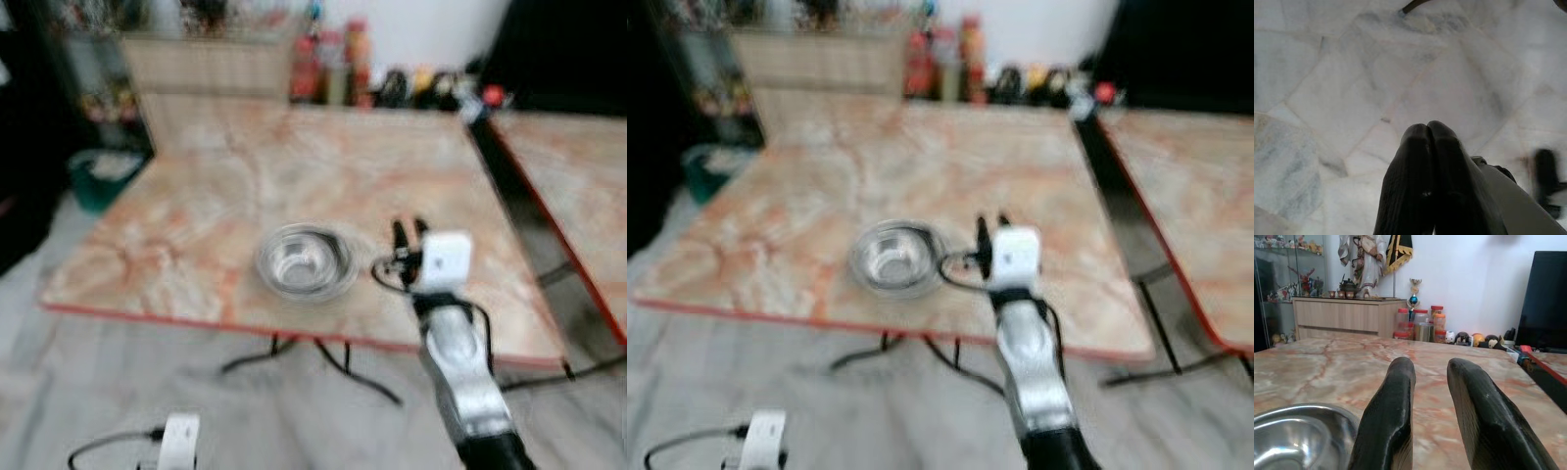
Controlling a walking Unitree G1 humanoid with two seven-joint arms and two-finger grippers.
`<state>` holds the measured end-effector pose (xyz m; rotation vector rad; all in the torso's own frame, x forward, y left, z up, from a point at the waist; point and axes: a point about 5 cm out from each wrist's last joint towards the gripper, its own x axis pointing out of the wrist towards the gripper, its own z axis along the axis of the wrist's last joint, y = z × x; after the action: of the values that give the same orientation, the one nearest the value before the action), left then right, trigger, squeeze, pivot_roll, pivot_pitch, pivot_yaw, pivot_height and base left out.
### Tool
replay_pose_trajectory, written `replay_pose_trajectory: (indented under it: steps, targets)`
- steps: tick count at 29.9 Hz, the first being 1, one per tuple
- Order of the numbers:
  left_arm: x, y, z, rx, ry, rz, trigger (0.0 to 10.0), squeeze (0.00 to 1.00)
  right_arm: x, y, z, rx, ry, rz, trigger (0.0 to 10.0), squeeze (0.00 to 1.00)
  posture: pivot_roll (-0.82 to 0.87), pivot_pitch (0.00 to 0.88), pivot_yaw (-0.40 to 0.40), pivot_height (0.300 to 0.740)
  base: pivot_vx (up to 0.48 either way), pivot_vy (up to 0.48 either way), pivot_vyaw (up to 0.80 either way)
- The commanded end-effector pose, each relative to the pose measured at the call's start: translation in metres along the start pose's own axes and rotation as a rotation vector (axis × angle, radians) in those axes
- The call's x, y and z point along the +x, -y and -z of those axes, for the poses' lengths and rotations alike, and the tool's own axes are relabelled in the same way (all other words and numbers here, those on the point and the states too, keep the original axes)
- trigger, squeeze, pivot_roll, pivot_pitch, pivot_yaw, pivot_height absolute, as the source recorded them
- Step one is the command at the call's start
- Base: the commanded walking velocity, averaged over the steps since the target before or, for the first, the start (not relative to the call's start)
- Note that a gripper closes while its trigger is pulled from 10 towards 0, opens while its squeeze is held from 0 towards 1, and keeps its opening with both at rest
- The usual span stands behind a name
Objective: Setting the table
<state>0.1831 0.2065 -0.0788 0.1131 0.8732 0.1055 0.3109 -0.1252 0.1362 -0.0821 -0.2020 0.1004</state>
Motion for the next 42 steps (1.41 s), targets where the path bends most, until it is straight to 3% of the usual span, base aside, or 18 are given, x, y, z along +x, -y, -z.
replay_pose_trajectory:
  steps: [1,14,24,33,39,42]
  targets:
    - [0.000,0.004,0.001,-0.006,-0.002,0.011,10.0,0.00,-0.001,0.005,0.002,-0.012,-0.008,0.013,10.0,0.00,-0.12,0.030,0.005,0.740,0.000,-0.352,0.00]
    - [0.000,0.007,0.000,-0.004,0.002,0.019,10.0,0.00,-0.008,0.007,0.015,-0.020,-0.047,0.012,10.0,0.00,-0.12,0.032,0.008,0.740,0.000,-0.350,0.00]
    - [-0.001,0.009,0.003,-0.008,-0.003,0.022,10.0,0.00,-0.023,0.013,0.050,-0.022,-0.173,0.012,10.0,0.00,-0.12,0.032,0.000,0.740,0.000,-0.349,0.00]
    - [-0.001,0.011,0.003,-0.007,-0.002,0.029,10.0,0.00,-0.045,0.028,0.092,-0.006,-0.347,0.050,10.0,0.00,-0.12,0.021,-0.004,0.740,0.000,-0.342,0.00]
    - [-0.001,0.012,0.003,-0.007,-0.003,0.033,10.0,0.00,-0.070,0.034,0.125,0.013,-0.518,0.066,10.0,0.00,-0.11,0.006,-0.007,0.740,0.000,-0.317,0.00]
    - [-0.001,0.013,0.002,-0.006,-0.002,0.037,10.0,0.00,-0.095,0.040,0.149,0.028,-0.672,0.107,10.0,0.00,-0.11,0.000,-0.006,0.740,0.000,-0.268,0.00]
